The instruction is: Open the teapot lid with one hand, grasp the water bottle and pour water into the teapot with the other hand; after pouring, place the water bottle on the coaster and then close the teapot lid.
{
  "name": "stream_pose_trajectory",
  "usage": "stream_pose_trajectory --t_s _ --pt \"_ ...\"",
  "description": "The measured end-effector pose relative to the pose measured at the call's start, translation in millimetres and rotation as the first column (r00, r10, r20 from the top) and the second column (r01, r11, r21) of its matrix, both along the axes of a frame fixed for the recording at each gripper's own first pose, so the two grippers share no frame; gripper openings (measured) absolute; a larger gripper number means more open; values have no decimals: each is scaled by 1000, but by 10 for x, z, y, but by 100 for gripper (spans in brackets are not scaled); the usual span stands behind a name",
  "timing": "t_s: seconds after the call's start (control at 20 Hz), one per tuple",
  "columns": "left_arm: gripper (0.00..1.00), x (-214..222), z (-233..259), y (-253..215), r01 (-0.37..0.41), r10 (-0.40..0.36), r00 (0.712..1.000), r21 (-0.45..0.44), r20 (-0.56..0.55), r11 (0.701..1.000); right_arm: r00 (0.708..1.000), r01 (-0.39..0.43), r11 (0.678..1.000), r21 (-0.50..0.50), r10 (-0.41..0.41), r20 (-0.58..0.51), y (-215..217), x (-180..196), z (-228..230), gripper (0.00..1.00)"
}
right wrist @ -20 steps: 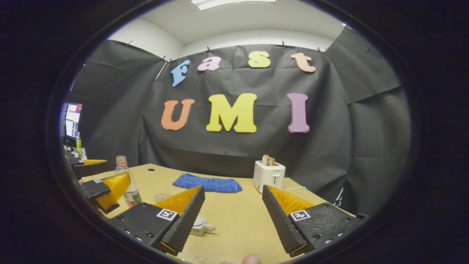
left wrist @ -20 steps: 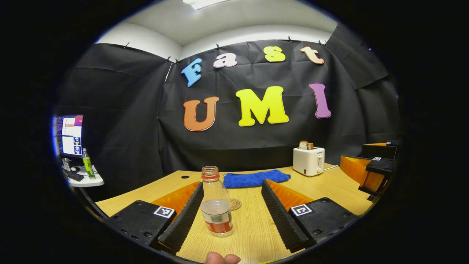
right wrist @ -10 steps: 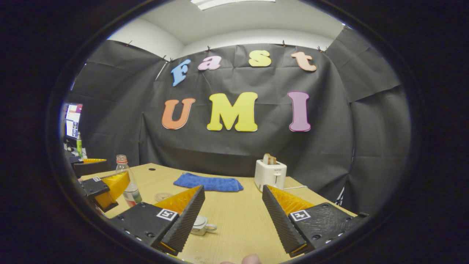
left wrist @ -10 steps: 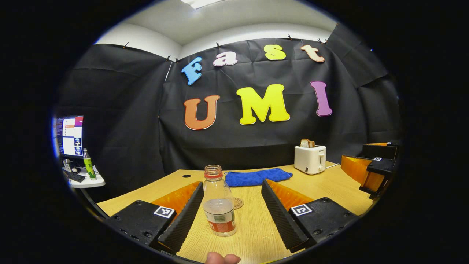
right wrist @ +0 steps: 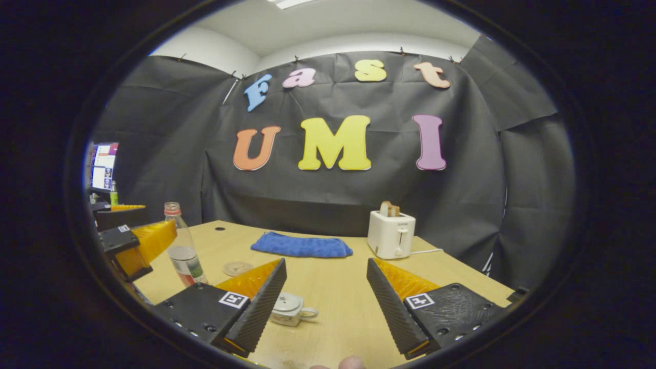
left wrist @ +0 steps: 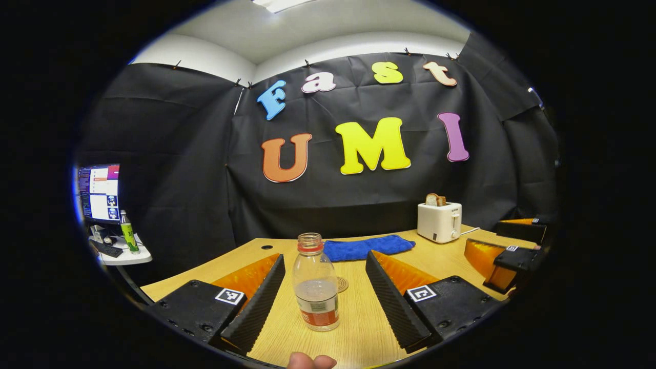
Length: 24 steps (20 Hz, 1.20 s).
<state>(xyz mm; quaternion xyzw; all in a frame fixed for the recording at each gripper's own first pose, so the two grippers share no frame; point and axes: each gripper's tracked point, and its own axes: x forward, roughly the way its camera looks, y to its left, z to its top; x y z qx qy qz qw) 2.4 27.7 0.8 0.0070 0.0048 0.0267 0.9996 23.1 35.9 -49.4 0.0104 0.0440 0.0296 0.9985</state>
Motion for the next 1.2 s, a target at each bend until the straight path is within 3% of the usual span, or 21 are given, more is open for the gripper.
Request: stream_pose_trajectory --t_s 0.75,0.8,0.95,1.05,1.15,1.2 --pt "99 35 -26 315 -50 50 999 -8 -20 999 986 -78 997 -24 74 -150 501 498 -749 97" --pt "99 36 -29 328 -52 51 999 -11 -18 999 985 -81 996 -27 76 -155 525 508 -761 95" --pt "99 46 -16 361 -59 59 998 -16 -18 998 984 -90 995 -33 84 -160 552 529 -778 71" --pt "99 42 -30 379 -61 61 998 -17 -21 998 979 -112 993 -35 104 -177 619 540 -817 75" --pt "99 44 -32 390 -61 61 998 -18 -23 998 976 -128 991 -33 120 -182 666 558 -811 55" --pt "99 43 -22 395 -63 62 998 -16 -22 998 976 -130 991 -40 121 -184 666 563 -817 50"
